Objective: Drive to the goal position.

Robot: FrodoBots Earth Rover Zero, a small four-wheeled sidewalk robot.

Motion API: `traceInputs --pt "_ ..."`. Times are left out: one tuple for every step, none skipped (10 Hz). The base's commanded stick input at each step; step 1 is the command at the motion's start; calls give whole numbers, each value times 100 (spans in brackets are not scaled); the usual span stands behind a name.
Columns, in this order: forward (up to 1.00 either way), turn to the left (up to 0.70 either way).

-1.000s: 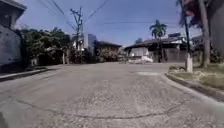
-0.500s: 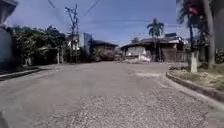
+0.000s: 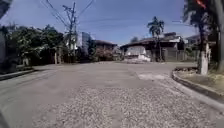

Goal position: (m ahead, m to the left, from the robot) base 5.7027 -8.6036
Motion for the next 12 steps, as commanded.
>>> traceInputs --pt "100 0" --pt "100 0" --pt "100 0" --pt "100 0" --pt "100 0" --pt "100 0" --pt "100 0" --pt "100 -2" --pt "100 -2" --pt "100 0" --pt "100 0" --pt "100 -11"
